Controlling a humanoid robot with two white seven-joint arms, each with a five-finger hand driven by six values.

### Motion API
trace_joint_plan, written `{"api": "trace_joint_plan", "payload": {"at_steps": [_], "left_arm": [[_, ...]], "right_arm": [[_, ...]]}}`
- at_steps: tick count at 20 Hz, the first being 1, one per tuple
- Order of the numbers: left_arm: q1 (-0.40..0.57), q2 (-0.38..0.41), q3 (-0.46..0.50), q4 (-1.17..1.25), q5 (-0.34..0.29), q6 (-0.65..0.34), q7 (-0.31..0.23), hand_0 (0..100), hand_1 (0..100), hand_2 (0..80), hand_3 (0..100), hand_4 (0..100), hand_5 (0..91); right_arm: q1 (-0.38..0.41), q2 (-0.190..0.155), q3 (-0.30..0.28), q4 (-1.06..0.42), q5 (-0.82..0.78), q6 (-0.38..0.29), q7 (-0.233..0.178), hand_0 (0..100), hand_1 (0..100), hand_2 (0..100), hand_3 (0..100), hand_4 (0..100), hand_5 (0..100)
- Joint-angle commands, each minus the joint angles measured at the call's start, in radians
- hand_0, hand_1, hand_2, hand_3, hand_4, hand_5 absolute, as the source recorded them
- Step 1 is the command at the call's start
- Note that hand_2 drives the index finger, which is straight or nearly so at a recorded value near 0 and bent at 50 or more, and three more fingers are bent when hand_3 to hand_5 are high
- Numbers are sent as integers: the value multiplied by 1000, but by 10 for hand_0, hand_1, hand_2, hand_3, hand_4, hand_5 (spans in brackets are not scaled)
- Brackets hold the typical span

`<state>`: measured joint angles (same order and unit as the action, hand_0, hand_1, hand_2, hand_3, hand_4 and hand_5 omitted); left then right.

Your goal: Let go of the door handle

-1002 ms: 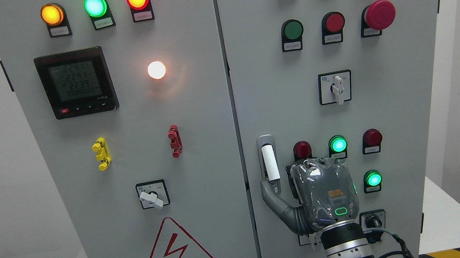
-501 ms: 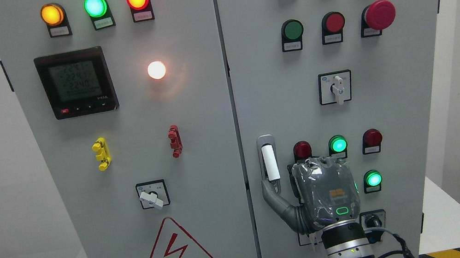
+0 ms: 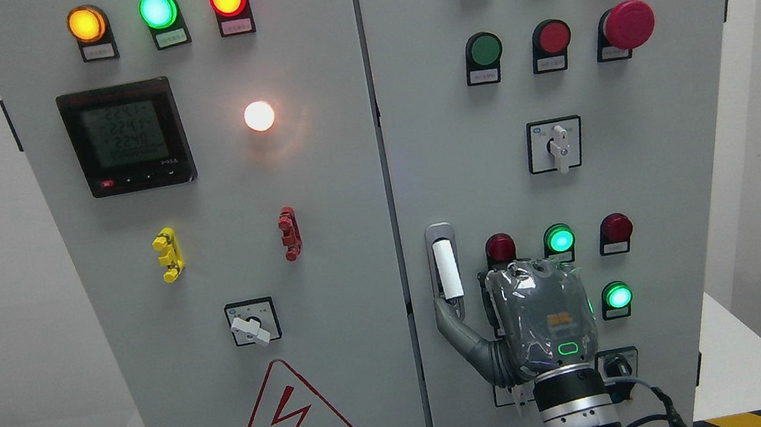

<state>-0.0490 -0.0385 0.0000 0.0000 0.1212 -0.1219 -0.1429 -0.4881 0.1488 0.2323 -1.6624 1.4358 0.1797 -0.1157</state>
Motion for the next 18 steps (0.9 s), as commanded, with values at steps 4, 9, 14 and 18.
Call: {"api": "trace_joint_plan", "payload": {"at_steps": [4, 9, 14, 18], "left_arm": [[0, 0, 11, 17, 0, 1, 0, 120, 389, 0, 0, 0, 0], [0, 0, 11, 17, 0, -1, 0, 120, 389, 0, 0, 0, 0], [0, 0, 11, 17, 0, 1, 0, 120, 389, 0, 0, 0, 0], [0, 0, 11, 17, 0, 1, 0, 120, 389, 0, 0, 0, 0]], "right_arm": [[0, 2, -2, -4, -2, 1, -2, 379, 85, 960, 1000, 951, 949], [5, 5, -2, -5, -3, 1, -4, 386, 86, 959, 1000, 944, 949], [8, 5, -2, -13, -3, 1, -7, 389, 93, 961, 1000, 959, 949], [8, 5, -5, -17, -3, 3, -7, 391, 96, 959, 1000, 970, 949]]}}
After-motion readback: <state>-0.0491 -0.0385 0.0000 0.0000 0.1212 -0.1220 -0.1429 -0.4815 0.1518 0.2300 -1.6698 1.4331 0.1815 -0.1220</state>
